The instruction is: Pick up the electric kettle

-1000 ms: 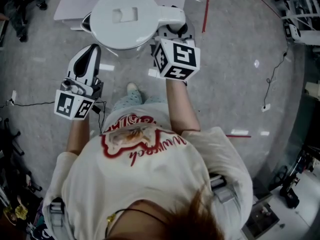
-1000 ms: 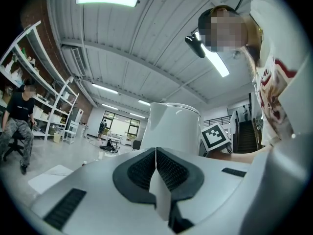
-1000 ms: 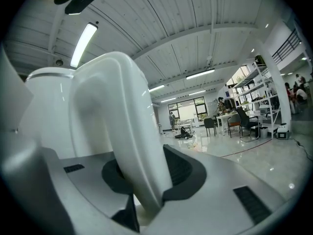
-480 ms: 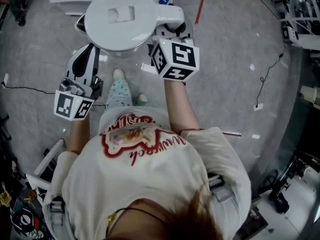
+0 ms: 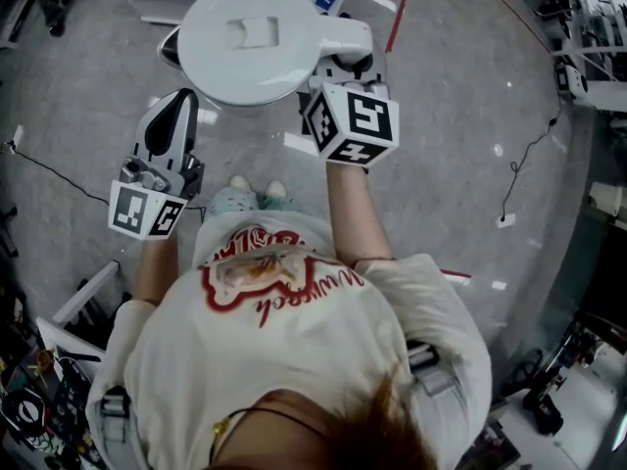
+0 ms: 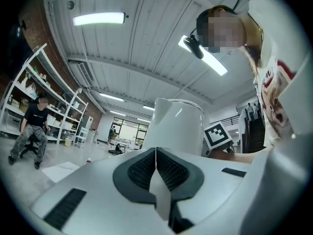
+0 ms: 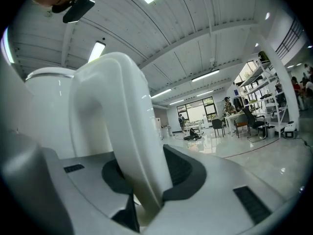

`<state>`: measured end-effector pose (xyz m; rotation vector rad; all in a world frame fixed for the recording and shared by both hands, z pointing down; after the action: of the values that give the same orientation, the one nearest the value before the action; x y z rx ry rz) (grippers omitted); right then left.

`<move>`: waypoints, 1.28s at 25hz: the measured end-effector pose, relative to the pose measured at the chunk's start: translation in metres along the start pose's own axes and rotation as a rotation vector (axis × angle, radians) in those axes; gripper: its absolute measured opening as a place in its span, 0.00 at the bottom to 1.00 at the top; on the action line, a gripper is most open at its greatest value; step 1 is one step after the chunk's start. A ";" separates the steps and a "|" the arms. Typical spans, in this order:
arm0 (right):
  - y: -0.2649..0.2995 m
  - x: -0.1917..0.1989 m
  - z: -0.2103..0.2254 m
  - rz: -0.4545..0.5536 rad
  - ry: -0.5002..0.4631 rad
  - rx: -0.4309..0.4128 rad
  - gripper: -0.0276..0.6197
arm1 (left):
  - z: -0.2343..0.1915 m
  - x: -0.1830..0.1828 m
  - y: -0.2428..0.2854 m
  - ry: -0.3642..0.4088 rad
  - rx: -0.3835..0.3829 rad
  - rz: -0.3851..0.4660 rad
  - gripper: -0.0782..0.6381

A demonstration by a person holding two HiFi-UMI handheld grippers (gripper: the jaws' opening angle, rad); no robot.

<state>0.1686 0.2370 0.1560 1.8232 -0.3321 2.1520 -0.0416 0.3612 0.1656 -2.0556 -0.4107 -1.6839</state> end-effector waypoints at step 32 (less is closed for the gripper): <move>-0.040 0.019 -0.059 -0.036 -0.025 0.021 0.20 | -0.004 -0.008 -0.062 0.030 0.055 -0.034 0.13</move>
<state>0.1263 0.2972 0.1645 1.8546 -0.2814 2.1176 -0.0769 0.4125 0.1681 -1.9925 -0.4792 -1.7020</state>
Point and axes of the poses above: the fingertips, and each gripper's own axes: y forward along the fingers, z to its right, x out of its underside, the point moved 4 cm from there along -y, backward along the fingers, and after that the axes turned 1 degree about -x, right-handed, at the moved point
